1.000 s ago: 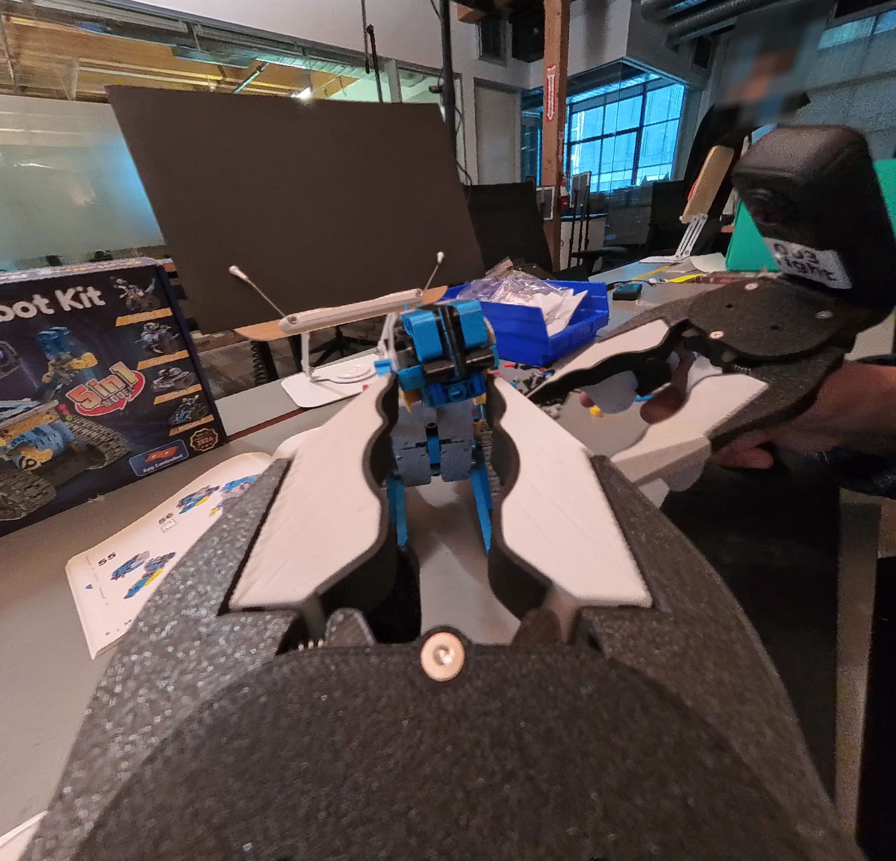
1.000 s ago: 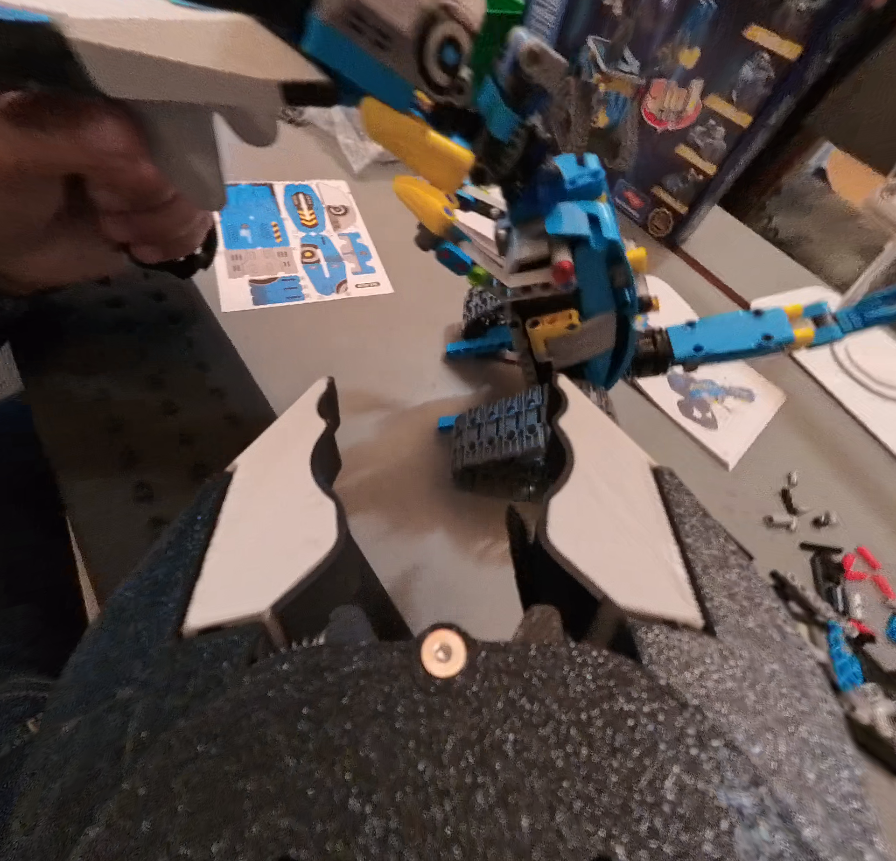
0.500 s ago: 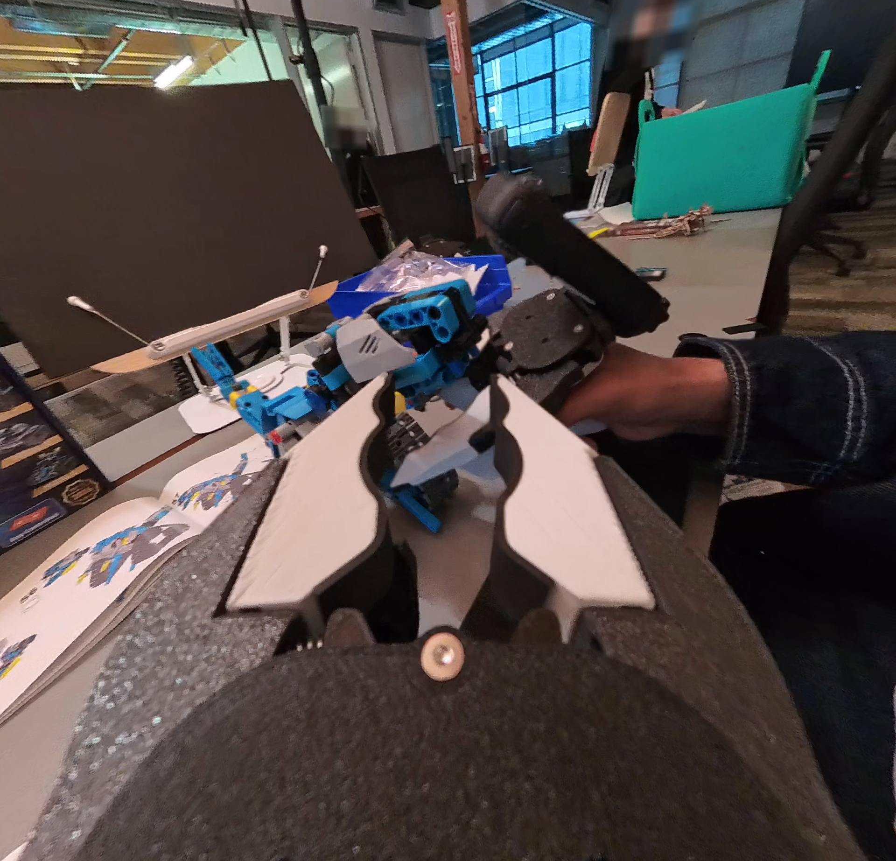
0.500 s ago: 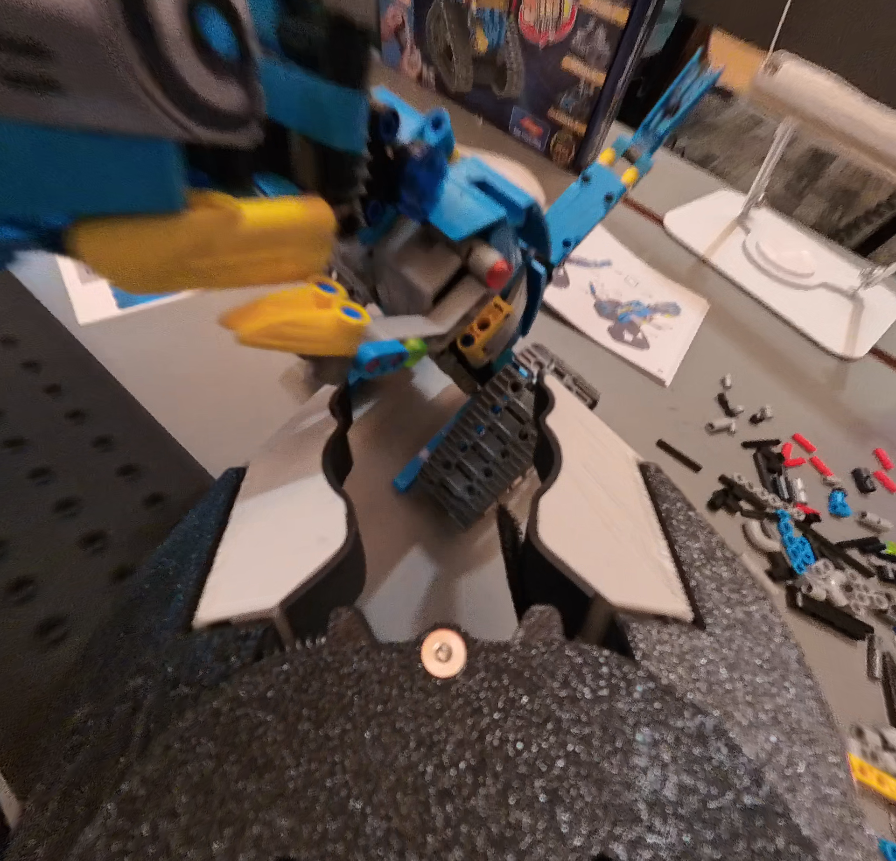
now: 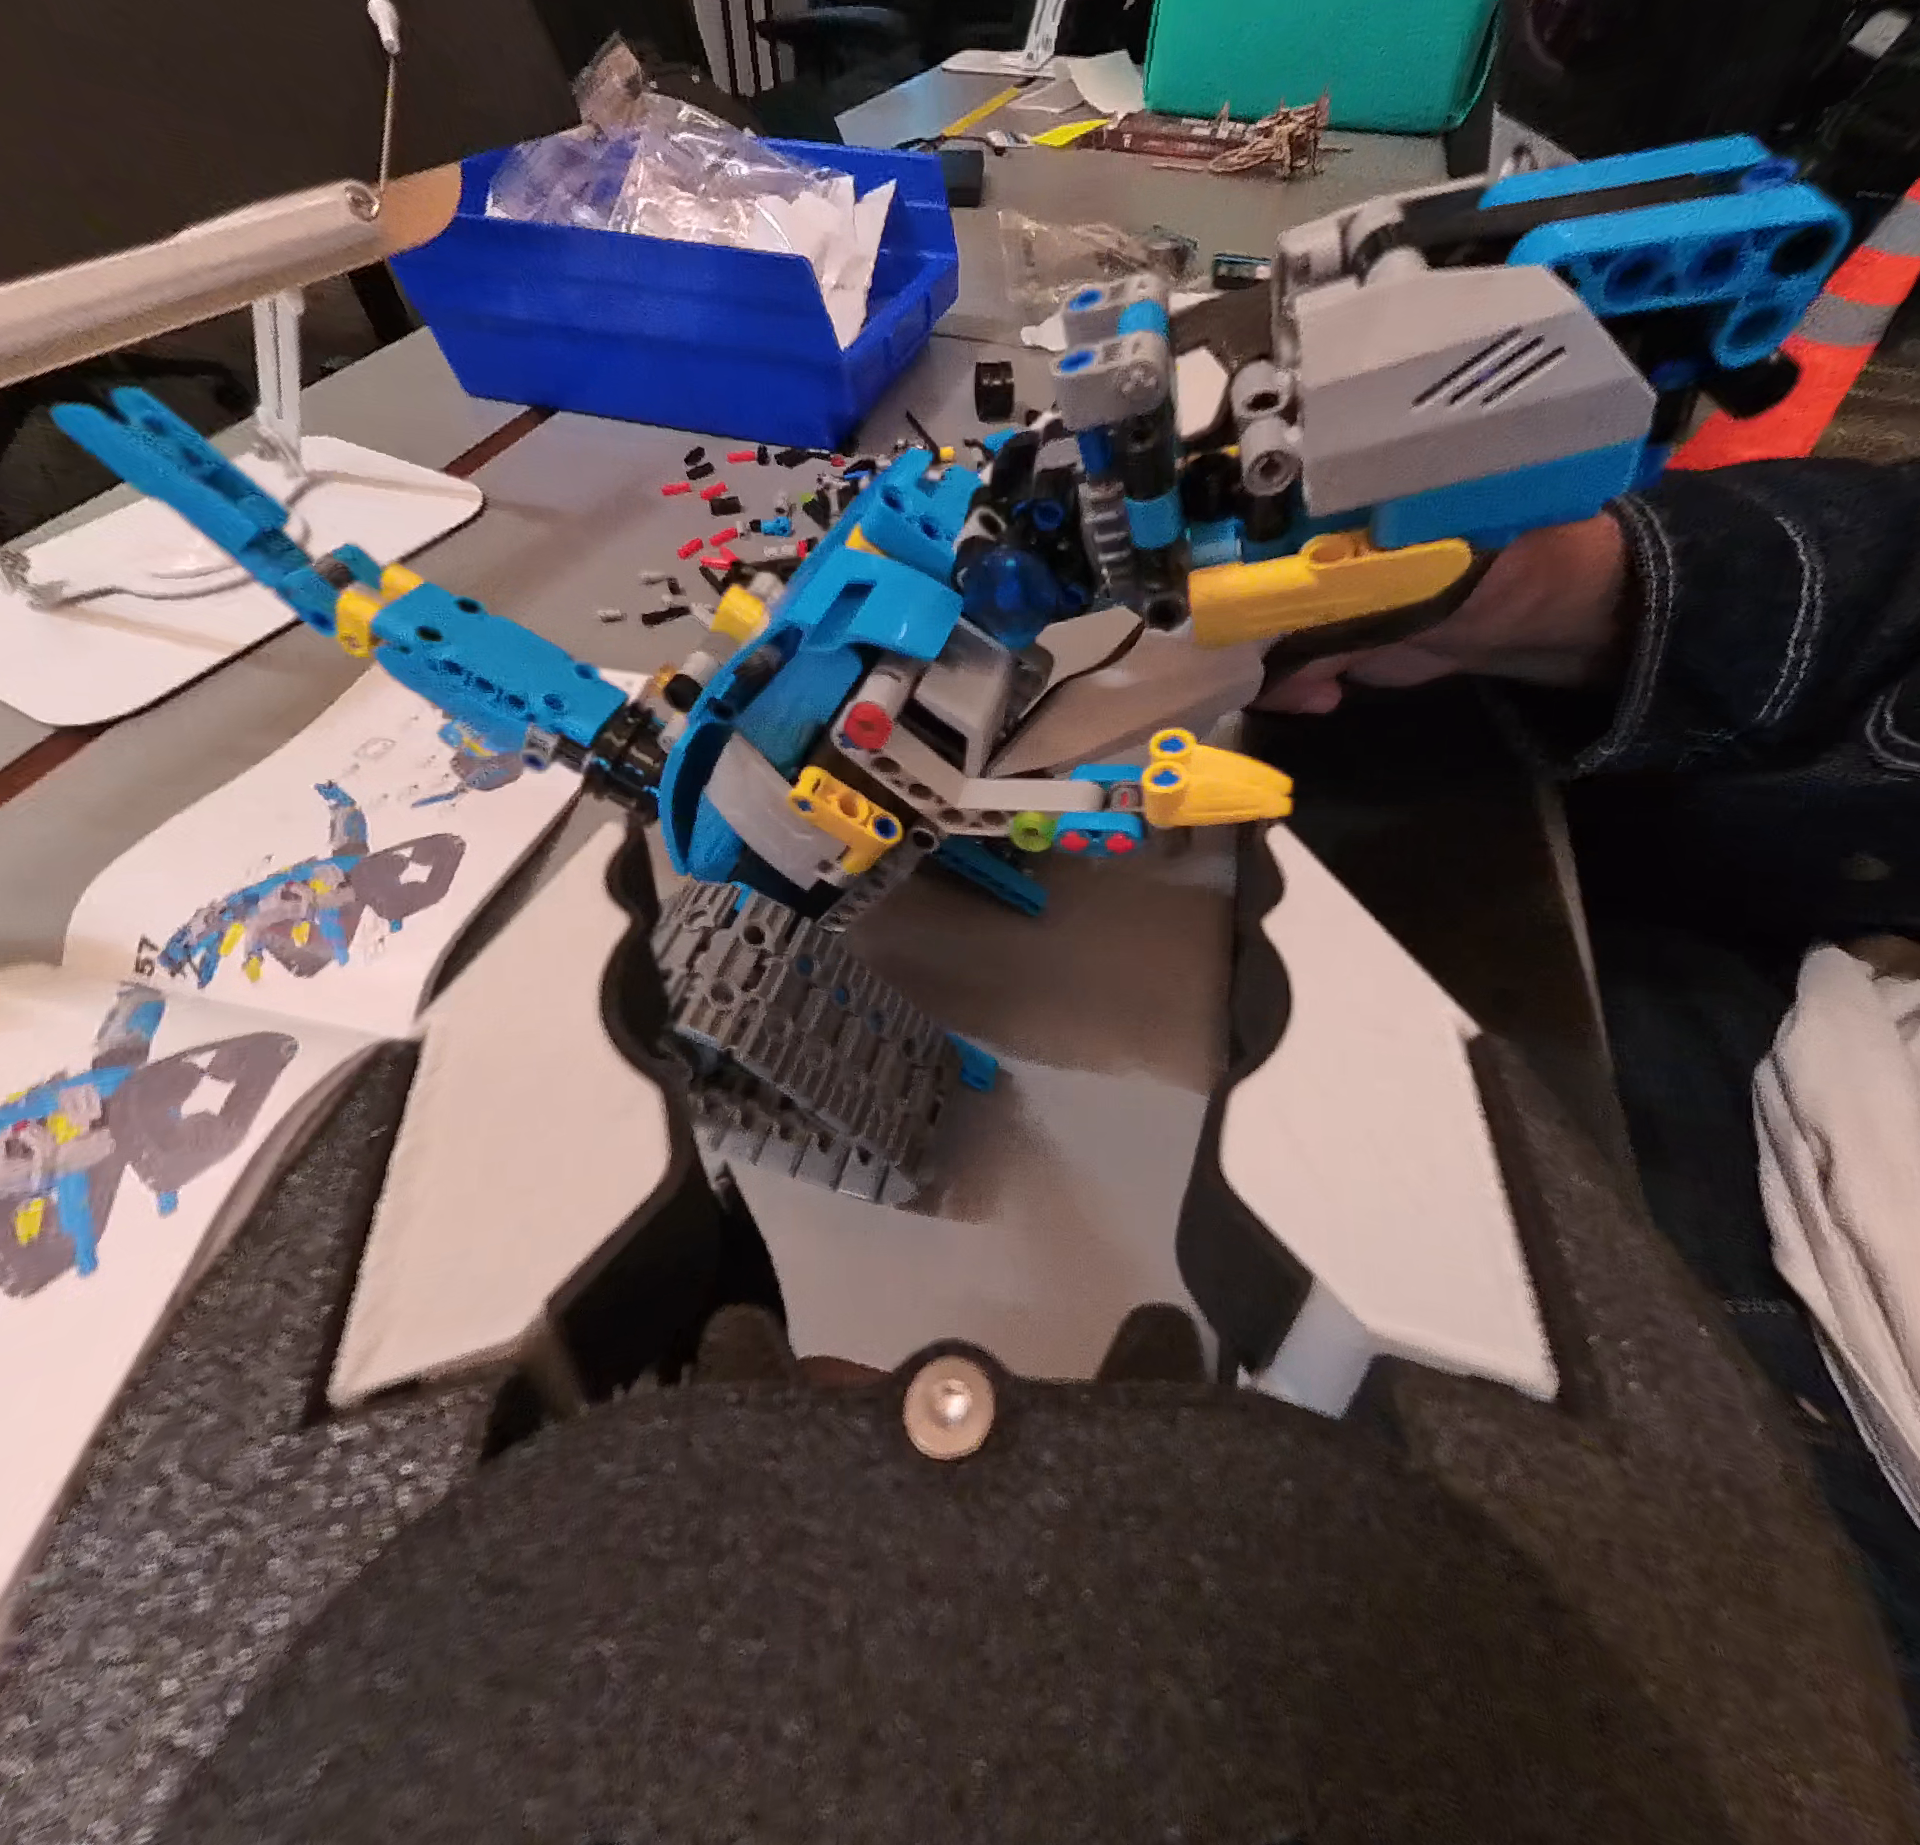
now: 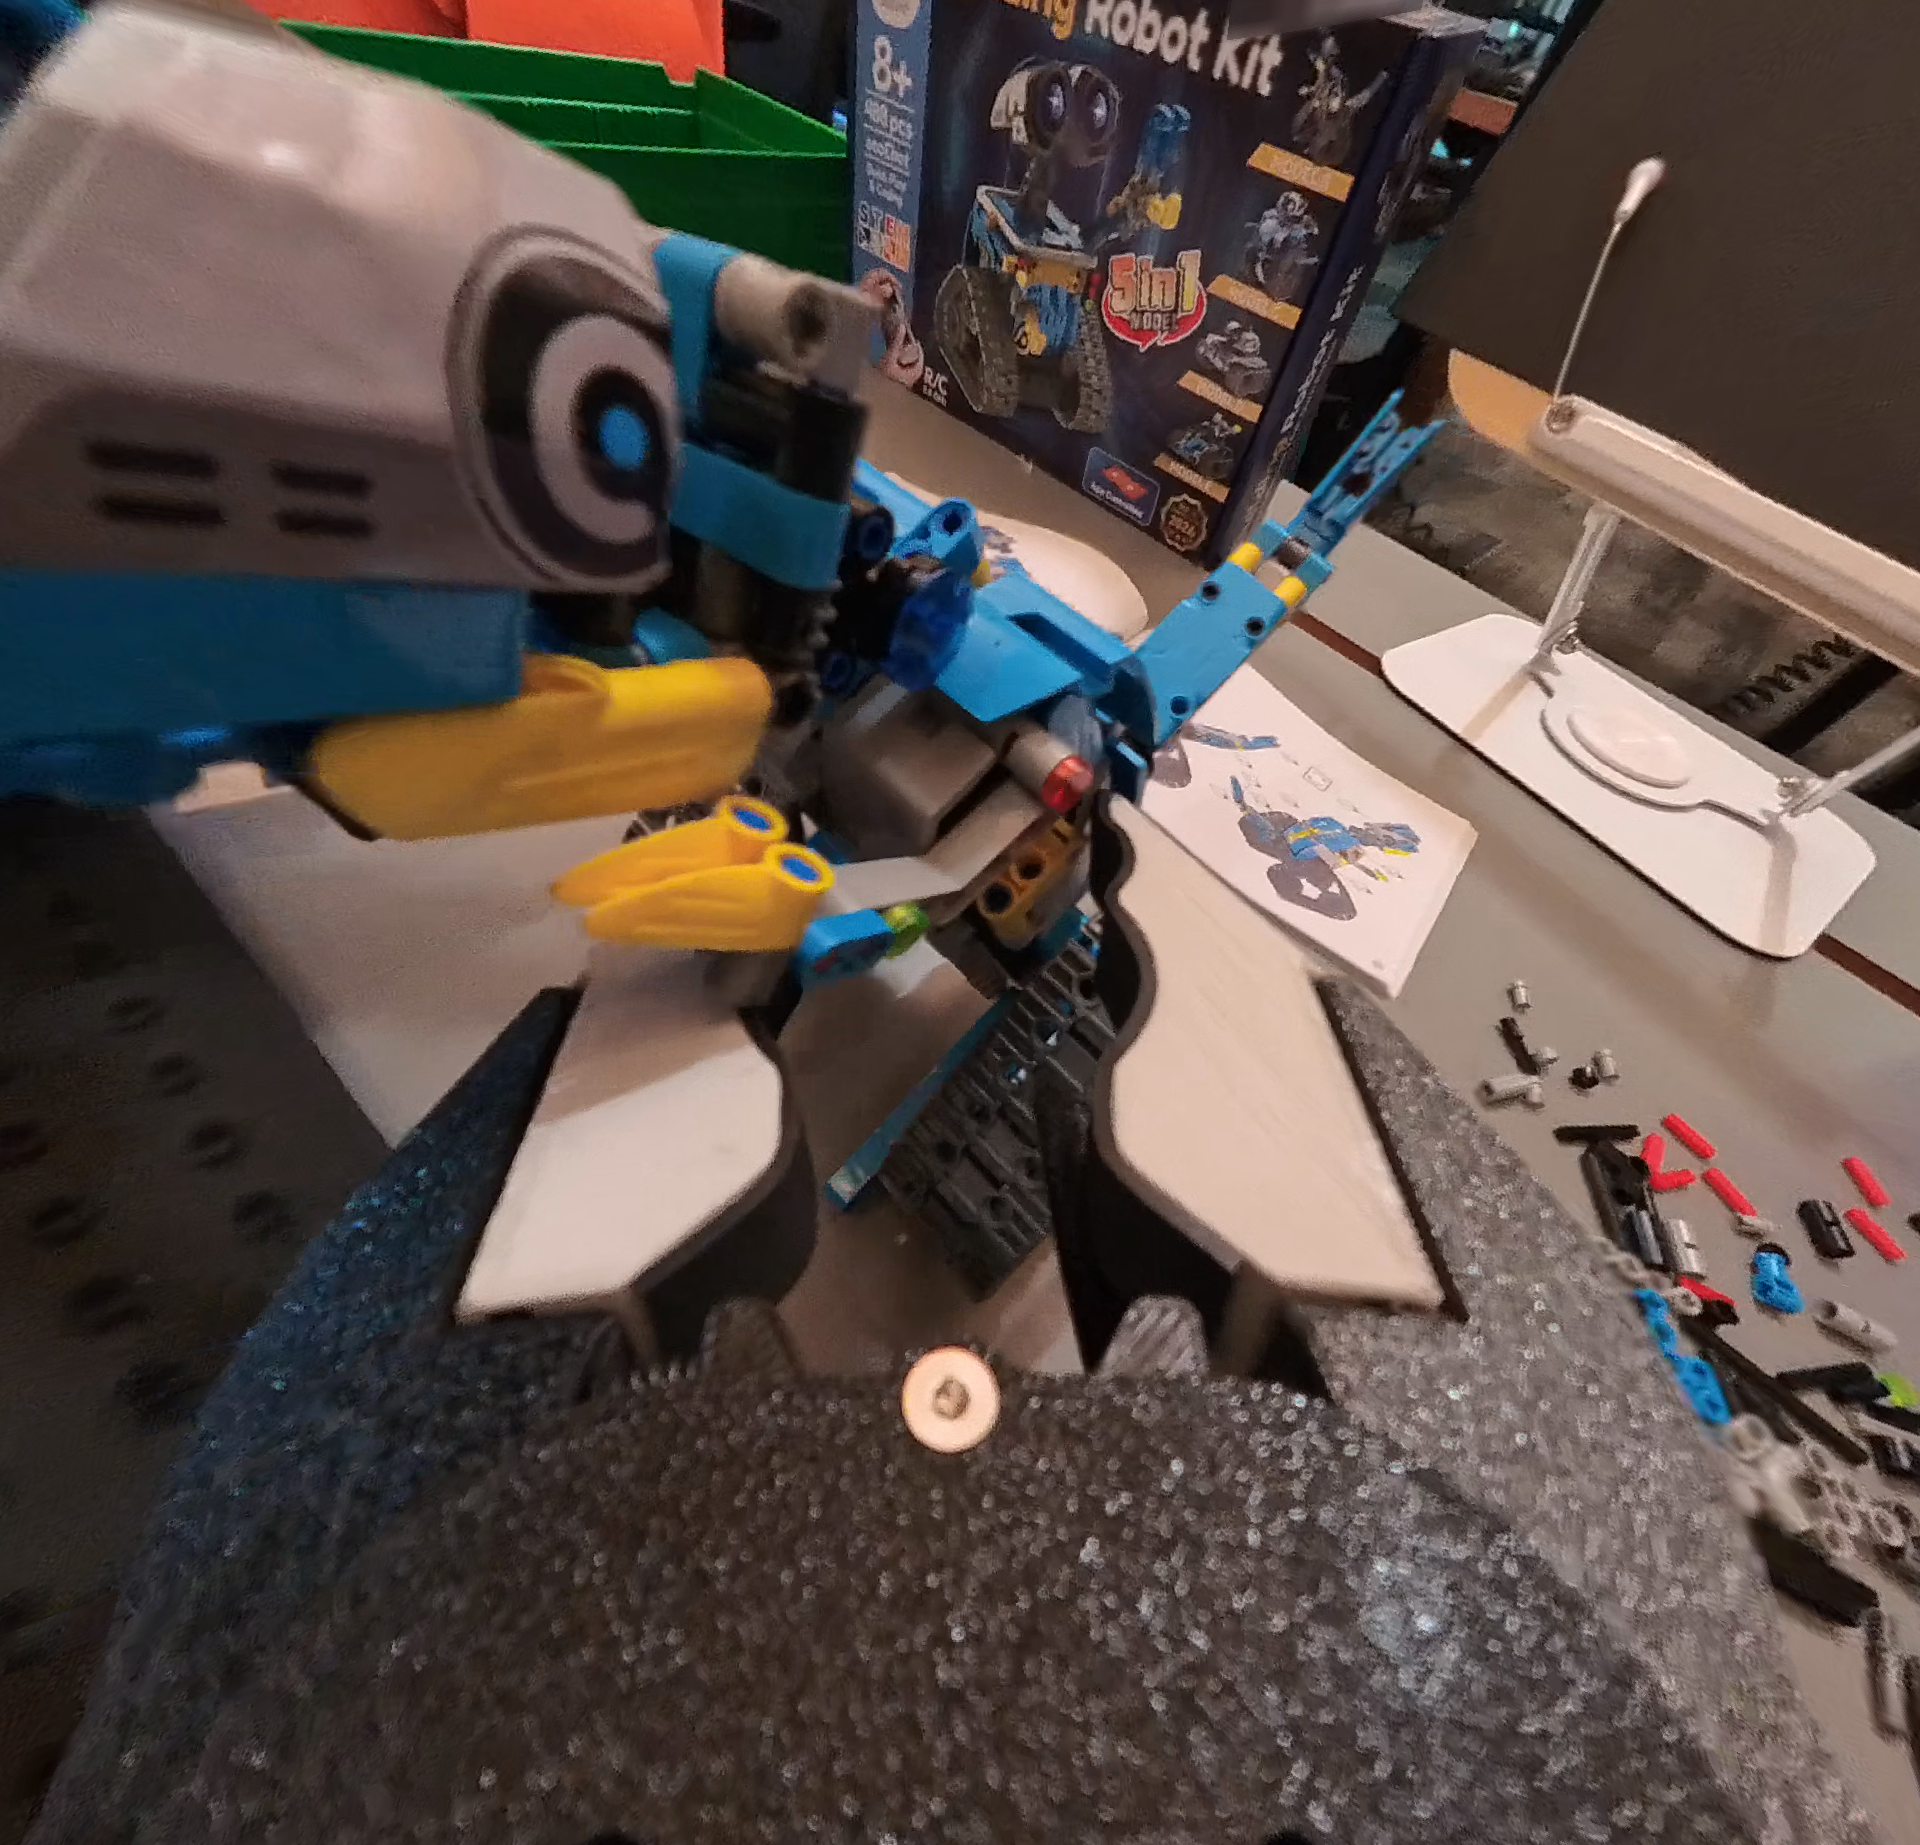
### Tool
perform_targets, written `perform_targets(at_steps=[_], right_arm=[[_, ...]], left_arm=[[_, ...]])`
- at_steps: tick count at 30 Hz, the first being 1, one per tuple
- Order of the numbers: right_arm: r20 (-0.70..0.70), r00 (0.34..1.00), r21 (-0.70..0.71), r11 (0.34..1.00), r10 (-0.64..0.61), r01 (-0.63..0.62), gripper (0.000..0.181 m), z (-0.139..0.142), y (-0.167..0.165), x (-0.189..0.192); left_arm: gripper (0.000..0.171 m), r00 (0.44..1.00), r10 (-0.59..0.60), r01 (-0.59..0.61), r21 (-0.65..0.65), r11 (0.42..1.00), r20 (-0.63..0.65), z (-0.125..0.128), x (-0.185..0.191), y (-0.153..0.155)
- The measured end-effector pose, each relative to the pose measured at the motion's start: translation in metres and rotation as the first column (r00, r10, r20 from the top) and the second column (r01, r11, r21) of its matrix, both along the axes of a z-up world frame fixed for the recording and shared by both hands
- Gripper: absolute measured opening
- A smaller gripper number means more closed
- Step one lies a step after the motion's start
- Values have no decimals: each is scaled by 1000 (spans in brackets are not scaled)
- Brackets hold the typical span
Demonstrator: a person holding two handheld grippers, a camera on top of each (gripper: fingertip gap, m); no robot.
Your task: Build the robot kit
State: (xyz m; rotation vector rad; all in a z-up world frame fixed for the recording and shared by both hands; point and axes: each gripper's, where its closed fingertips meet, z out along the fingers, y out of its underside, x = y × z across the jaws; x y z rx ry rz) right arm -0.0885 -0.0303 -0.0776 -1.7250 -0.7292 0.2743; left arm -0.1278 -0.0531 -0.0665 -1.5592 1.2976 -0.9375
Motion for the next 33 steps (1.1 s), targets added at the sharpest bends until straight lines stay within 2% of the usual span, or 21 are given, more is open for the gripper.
perform_targets(at_steps=[5,8,14,17,22,26,33], right_arm=[[-42,988,-9,989,148,-148,47,2,-2,14],[-31,975,-18,975,220,-221,47,2,-5,18],[-60,974,9,976,220,-220,47,3,-6,18],[-77,973,18,976,216,-215,47,3,-6,17],[-99,967,25,973,233,-231,47,4,-9,21],[-131,957,24,966,257,-256,46,6,-11,22],[-145,951,30,962,273,-272,46,6,-10,26]], left_arm=[[102,1000,18,-18,38,999,25,2,11,-2],[103,999,17,-19,47,999,41,7,20,-5],[96,995,17,-15,-28,999,96,2,23,-14],[99,999,42,-43,12,999,31,-11,26,-10],[103,1000,16,-16,-16,1000,27,-14,37,-10],[104,1000,25,-25,43,999,1,-17,42,-12],[104,1000,-3,4,-10,1000,31,-15,41,-17]])
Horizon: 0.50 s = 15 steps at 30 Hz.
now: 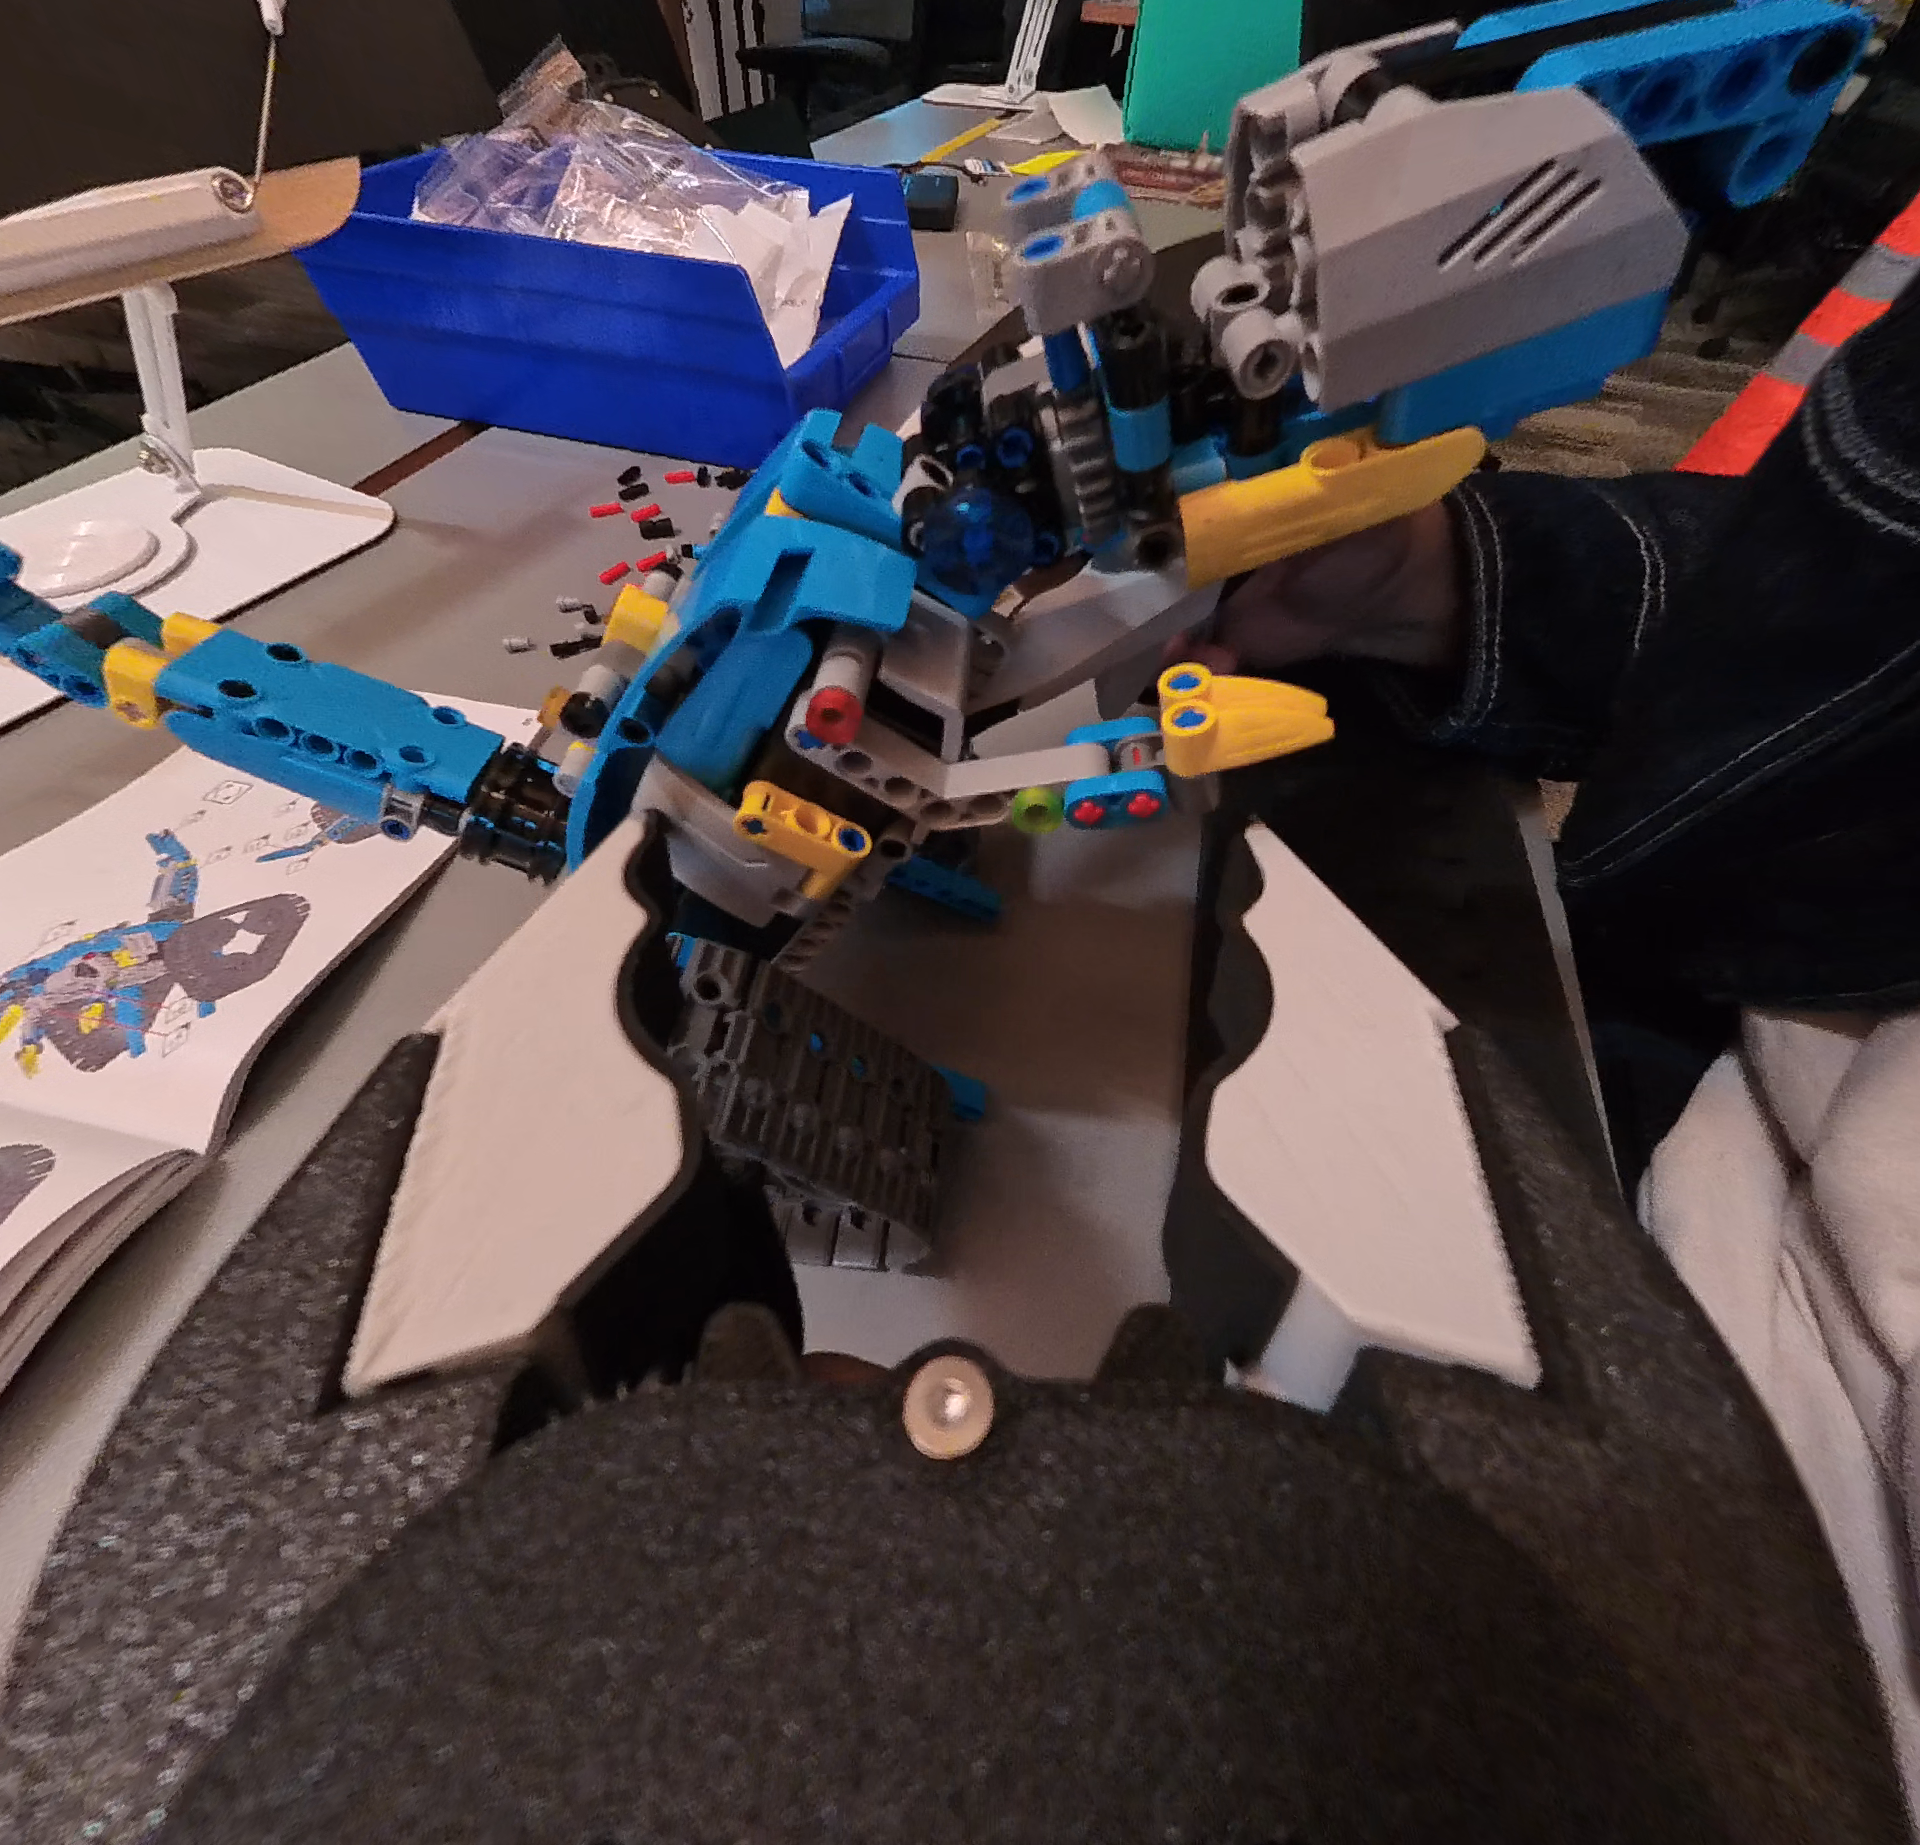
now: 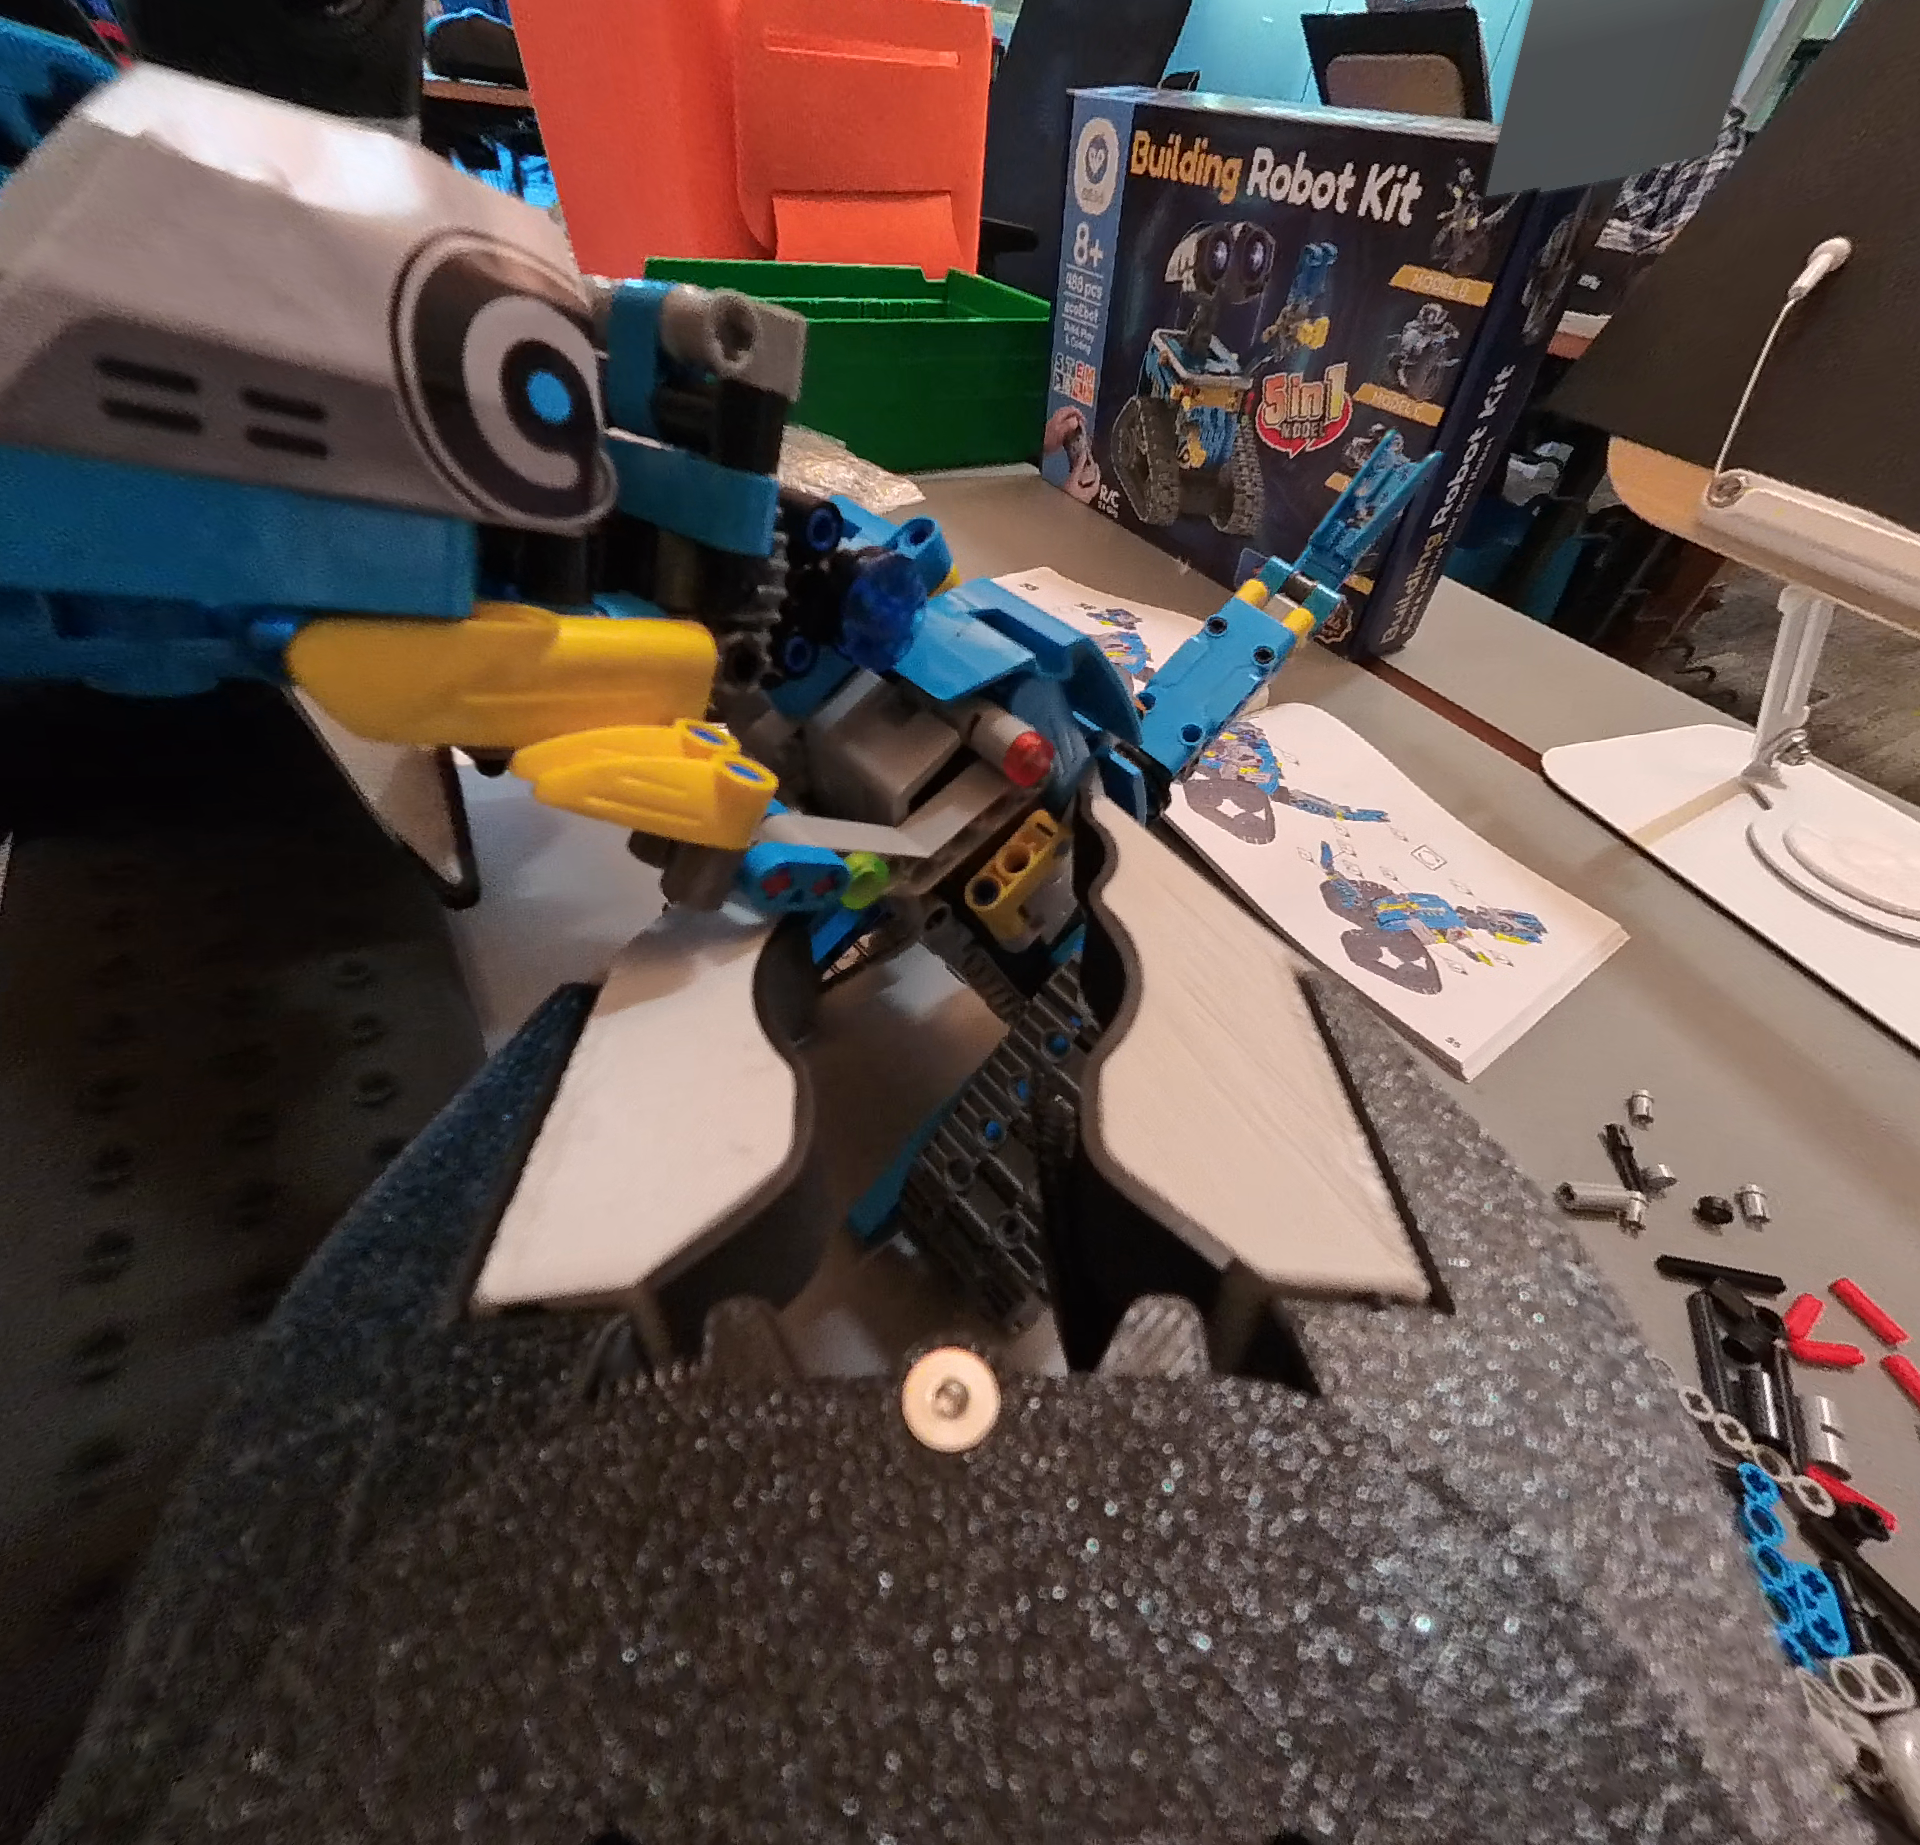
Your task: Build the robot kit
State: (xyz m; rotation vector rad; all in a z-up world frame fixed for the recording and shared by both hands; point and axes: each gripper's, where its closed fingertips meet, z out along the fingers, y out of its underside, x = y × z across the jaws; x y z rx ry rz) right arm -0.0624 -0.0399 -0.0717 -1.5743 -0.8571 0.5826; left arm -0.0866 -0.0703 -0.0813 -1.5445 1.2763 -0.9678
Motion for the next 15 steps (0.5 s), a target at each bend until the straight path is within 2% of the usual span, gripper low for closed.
perform_targets(at_steps=[5,9,15], right_arm=[[-11,1000,-2,1000,-2,2,47,0,3,1],[-15,998,1,998,-56,56,47,-1,14,8],[-33,998,-10,999,-48,48,46,-1,14,11]], left_arm=[[91,1000,13,-13,-37,999,17,0,-4,4],[85,996,82,-79,-80,994,38,0,-13,19],[80,987,138,-128,-115,985,85,6,-23,34]])
